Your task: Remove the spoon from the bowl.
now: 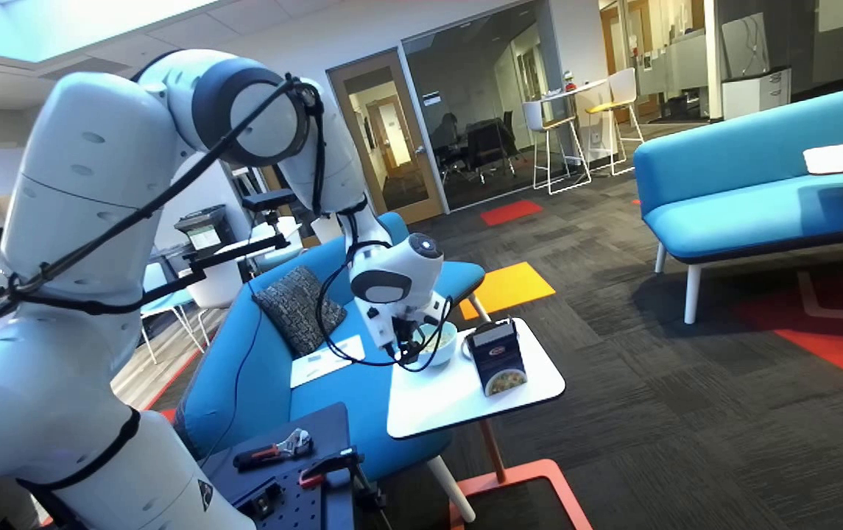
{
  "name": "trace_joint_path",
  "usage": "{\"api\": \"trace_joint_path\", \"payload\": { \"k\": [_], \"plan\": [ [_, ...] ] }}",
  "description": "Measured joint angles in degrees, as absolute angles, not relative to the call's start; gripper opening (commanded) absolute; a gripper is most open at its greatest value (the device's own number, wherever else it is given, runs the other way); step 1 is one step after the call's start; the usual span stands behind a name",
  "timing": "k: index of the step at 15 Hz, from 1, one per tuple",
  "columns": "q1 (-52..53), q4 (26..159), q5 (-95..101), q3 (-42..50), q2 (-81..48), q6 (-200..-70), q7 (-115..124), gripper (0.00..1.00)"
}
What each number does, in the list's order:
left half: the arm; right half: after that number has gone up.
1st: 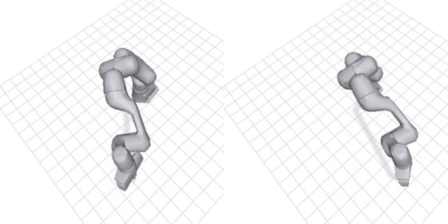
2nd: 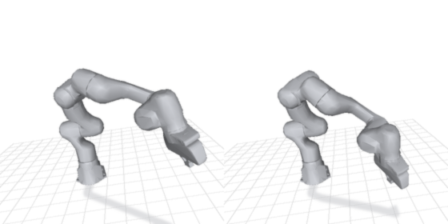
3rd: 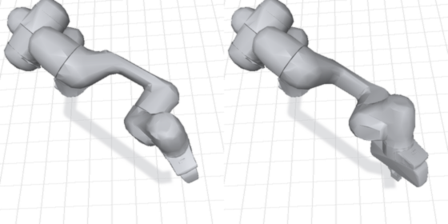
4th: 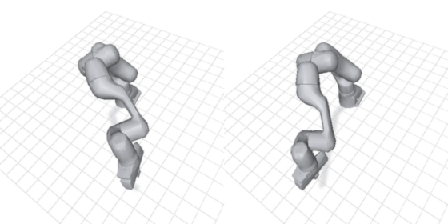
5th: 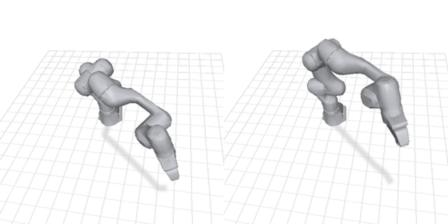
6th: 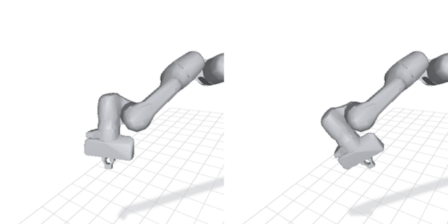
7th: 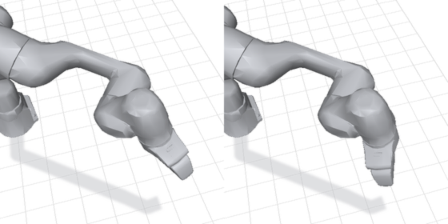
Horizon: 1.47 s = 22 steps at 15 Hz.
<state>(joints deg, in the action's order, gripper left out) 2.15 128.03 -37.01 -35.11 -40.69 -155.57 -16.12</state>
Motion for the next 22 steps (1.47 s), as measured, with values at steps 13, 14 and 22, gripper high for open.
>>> {"api": "trace_joint_path", "payload": {
  "k": [13,14,22],
  "plan": [
    [3.1,118.3,-38.1,-35.6,-50.1,-152.1,-11.5,1.0],
    [3.4,117.6,-38.1,-35.3,-50.6,-151.5,-10.9,1.0],
    [5.2,113.1,-38.1,-33.3,-54.0,-147.8,-8.6,0.27]
  ]
}}
